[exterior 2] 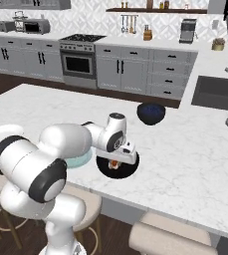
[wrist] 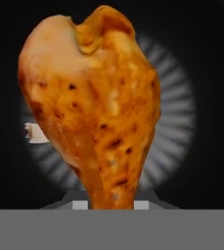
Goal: Pick the chicken drumstick and garlic from their plates and place them in the bowl. Then put the bowl in the fridge.
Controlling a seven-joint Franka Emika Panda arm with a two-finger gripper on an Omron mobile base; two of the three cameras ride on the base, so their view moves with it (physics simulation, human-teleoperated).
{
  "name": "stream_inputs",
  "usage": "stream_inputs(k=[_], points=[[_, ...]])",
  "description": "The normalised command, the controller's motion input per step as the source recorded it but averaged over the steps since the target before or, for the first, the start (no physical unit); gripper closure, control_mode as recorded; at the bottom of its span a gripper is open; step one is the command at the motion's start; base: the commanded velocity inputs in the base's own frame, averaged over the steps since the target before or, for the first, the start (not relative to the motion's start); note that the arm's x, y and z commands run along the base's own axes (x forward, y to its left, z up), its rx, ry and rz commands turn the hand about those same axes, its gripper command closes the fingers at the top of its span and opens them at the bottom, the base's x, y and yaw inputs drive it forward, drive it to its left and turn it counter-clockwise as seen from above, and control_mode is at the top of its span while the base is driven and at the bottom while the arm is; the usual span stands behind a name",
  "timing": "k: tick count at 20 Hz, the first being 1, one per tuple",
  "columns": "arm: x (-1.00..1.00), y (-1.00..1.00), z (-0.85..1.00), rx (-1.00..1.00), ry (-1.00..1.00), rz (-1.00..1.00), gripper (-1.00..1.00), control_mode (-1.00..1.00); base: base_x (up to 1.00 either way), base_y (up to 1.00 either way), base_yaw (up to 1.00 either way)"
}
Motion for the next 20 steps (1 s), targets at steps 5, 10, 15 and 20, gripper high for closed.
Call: stream_inputs(k=[5,10,15,20], points=[[-0.23,0.0,0.02,0.0,-0.15,0.0,-1.0,-1.0,0.0,0.0,0.0],[-0.35,0.08,0.41,-0.09,-0.3,0.0,-1.0,-1.0,0.0,0.0,0.0],[-0.41,0.0,0.62,-0.03,-0.08,-0.07,-1.0,-1.0,0.0,0.0,0.0],[-0.74,-0.27,0.23,0.01,0.0,-0.18,-1.0,-1.0,0.0,0.0,0.0]])
